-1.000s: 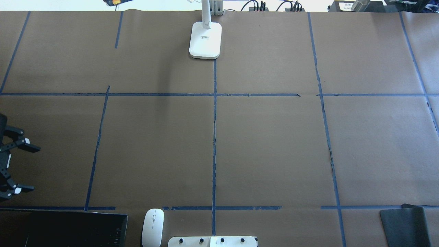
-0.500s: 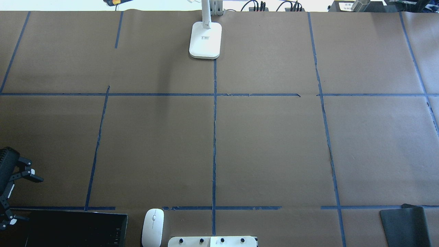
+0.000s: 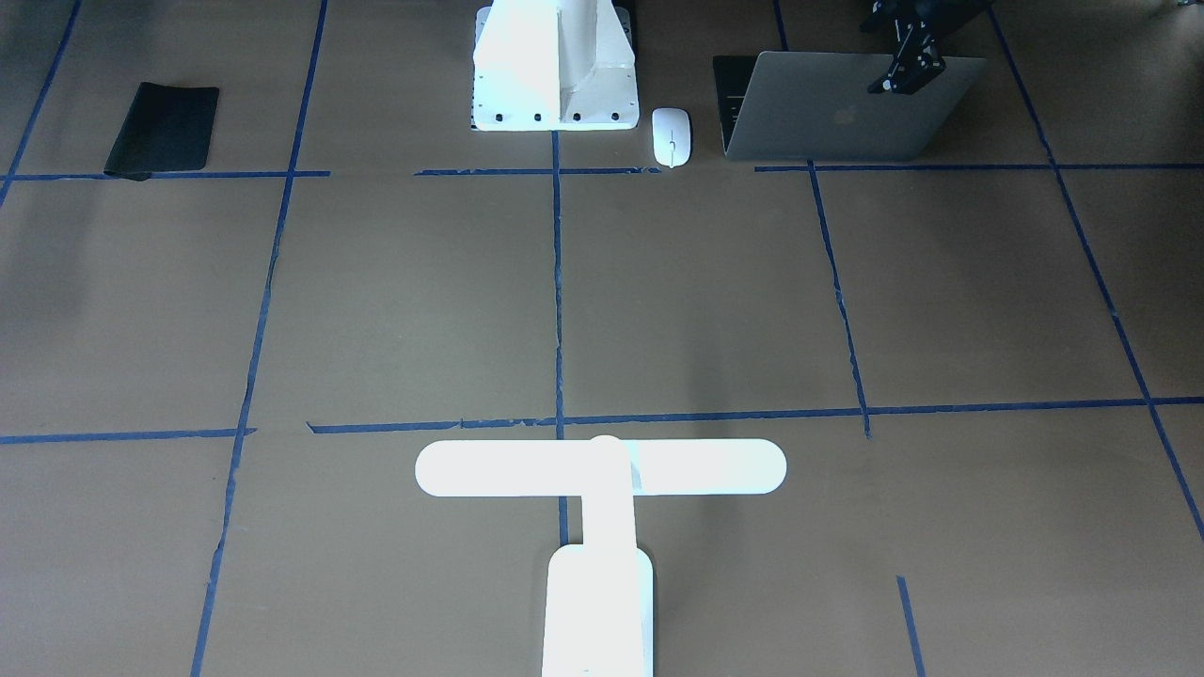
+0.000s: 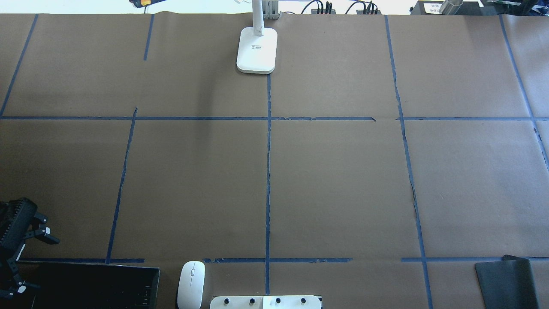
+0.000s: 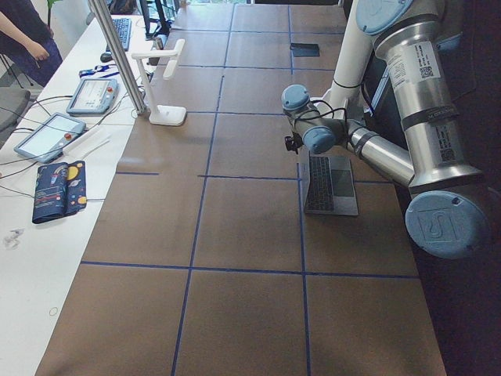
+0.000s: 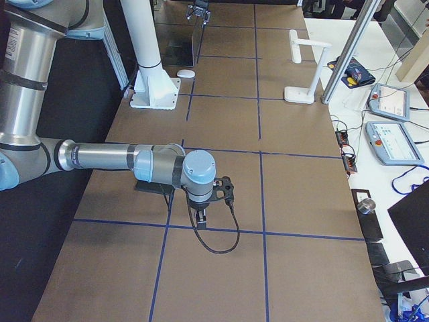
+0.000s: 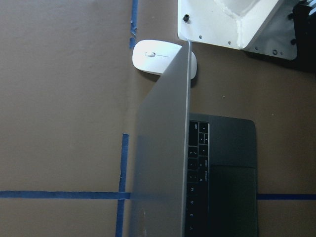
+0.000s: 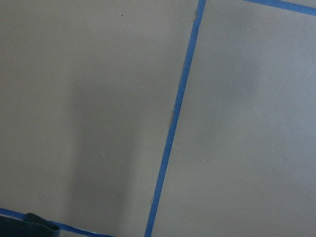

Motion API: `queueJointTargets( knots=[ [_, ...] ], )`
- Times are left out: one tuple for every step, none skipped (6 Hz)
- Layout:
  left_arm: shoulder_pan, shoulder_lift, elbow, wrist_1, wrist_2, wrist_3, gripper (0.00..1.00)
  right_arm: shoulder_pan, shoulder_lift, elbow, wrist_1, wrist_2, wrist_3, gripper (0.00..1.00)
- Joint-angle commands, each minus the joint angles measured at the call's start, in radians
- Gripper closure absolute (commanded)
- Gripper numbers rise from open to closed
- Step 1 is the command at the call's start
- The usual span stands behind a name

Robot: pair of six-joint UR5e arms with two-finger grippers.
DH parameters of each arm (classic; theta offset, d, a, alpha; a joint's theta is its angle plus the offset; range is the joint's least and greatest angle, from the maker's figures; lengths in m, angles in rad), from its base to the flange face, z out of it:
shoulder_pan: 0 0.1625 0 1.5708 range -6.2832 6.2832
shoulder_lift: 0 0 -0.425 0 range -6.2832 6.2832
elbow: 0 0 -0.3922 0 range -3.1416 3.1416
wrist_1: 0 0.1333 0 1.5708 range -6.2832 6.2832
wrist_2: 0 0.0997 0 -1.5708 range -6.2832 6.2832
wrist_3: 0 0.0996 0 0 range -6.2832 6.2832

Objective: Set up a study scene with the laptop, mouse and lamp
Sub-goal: 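Lower the left gripper and grasp the grey laptop's lid edge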

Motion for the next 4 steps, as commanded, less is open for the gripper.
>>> queueJointTargets(
  knots=[
    [0.007, -0.019, 0.015, 0.005, -0.001, 0.001, 0.70, 0.000, 0.000, 0.000, 0.000, 0.000, 0.001, 0.00],
    [0.007, -0.028, 0.016, 0.006, 0.005, 0.007, 0.97, 0.000, 0.000, 0.002, 0.000, 0.001, 0.003, 0.00],
    [0.002, -0.029, 0.016, 0.006, 0.005, 0.012, 1.00, 0.000, 0.000, 0.003, 0.000, 0.001, 0.003, 0.00],
    [0.002, -0.036, 0.015, 0.006, 0.005, 0.010, 1.00, 0.000, 0.000, 0.003, 0.000, 0.001, 0.003, 0.00]
  ],
)
